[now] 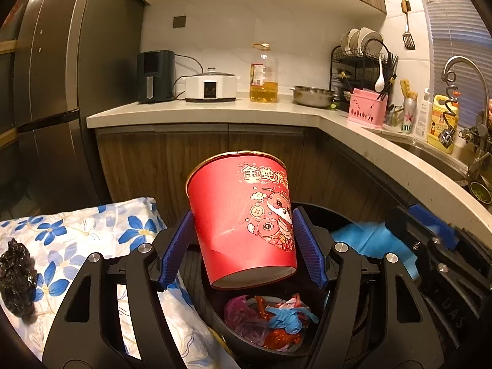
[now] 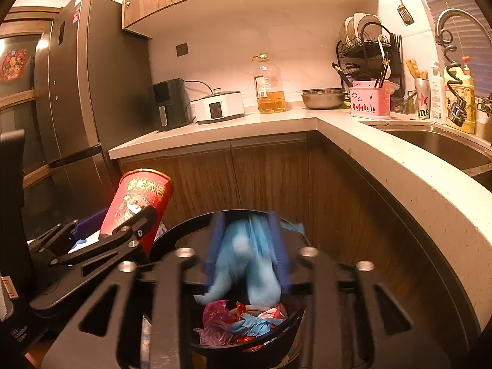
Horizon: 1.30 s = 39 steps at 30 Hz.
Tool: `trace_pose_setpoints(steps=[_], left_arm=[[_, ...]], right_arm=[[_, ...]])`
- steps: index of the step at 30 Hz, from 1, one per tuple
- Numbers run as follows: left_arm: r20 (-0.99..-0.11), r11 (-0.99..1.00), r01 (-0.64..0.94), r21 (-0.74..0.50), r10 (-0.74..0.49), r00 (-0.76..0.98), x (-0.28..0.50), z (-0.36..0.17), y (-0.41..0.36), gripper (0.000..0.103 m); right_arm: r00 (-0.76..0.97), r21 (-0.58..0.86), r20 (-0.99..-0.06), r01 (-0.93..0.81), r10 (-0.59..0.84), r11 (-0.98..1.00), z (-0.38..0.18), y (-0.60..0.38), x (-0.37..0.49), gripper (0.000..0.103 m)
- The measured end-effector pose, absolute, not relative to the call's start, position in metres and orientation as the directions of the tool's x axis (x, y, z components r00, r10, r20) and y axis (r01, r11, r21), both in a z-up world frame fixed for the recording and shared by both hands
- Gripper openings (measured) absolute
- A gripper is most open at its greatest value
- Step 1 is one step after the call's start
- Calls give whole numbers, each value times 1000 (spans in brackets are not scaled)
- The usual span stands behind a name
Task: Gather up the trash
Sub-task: 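Open both tools to drop the cup and glove into the black bin, then move both tools back over the remaining trash on the table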
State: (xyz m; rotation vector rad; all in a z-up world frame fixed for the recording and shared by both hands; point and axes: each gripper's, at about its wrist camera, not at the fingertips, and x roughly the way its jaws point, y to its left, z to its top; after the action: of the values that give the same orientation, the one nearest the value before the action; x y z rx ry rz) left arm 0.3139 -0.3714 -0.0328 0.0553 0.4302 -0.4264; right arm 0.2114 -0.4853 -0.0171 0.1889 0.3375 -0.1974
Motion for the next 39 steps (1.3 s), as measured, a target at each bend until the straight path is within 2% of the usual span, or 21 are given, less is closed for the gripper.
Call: trace_pose_setpoints(steps=[2,4,6,15,24,32,39], left_arm=[[-419,913,408,-31,-382,824,315,-34,-370,66],[-422,916,401,-31,-375,825,315,-35,-367,66],[-427,916,399,-29,-372,824,315,-37,-365,67],[-439,918,394,-31,-367,820,311,-42,-354,73],[-431,947,319,-45,-307,849,289,-44,-305,87],[-420,977,211,-38,-208,883,259,-49,-246,97],[-422,995,91,-40,-99,901,234,-55,-184,98]], right_arm=[[923,152,-345,234,-170,960,-18,-486,210,38],[921,160,-345,247,-180,956,-18,-488,208,41],[919,161,-339,267,-201,950,-17,-489,205,52],[917,150,-315,302,-244,941,-11,-487,194,66],[923,101,-314,266,-222,959,-15,-457,183,85],[924,84,-340,216,-176,973,-22,-427,177,87],[935,83,-337,148,-112,985,-26,-389,170,87]])
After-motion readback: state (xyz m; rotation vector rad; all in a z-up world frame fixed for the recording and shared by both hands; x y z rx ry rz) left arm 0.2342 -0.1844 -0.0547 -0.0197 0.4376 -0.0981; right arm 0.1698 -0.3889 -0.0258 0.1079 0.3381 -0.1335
